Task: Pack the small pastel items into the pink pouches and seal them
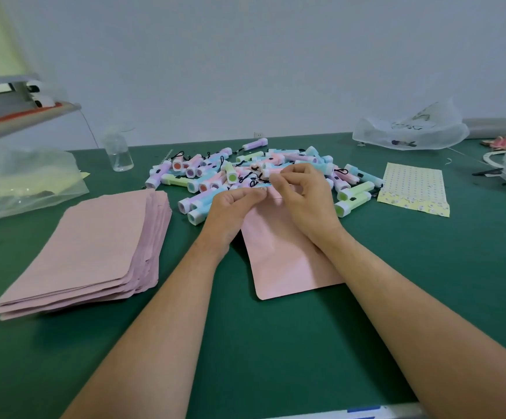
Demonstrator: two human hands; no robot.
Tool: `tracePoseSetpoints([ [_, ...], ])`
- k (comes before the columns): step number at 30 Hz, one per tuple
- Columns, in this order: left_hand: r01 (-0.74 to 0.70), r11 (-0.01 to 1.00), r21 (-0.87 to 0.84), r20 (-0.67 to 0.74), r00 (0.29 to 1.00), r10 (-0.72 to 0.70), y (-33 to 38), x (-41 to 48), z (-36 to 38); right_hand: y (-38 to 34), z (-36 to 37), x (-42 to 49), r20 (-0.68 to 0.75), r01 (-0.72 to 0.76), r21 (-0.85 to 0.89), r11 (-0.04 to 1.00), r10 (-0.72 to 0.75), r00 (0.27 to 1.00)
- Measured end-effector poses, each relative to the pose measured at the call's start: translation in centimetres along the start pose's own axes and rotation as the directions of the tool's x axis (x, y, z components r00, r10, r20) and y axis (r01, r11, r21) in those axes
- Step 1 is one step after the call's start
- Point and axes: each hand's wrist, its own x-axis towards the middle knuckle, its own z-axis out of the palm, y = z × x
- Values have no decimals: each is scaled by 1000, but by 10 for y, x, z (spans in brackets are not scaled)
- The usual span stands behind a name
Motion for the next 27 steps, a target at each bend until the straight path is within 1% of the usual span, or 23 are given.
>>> tracePoseSetpoints([
  [2,2,1000,-9,-42,999,-2,-2,1,0,3,-4,-1,0,1,7,1000,-1,1000],
  [5,17,1000,-3,-62,998,-18,-1,2,1,3,-9,-2,33,10,-9,1000,-10,999],
  [10,20,1000,-7,-12,1000,-20,-1,0,2,3,-9,-2,51,24,-58,998,-21,998],
  [15,-28,999,46,6,1000,27,-1,-1,1,0,-8,-4,73,48,-73,996,-42,996],
  [19,-42,999,18,59,997,41,1,-2,1,2,-10,-4,62,77,-104,992,-71,996],
  [23,-39,999,-10,74,996,40,-2,-1,0,3,-10,-5,51,145,-134,980,-140,989],
  [27,-21,999,-24,60,998,23,0,-2,0,5,-11,-4,75,214,-218,952,-203,976],
])
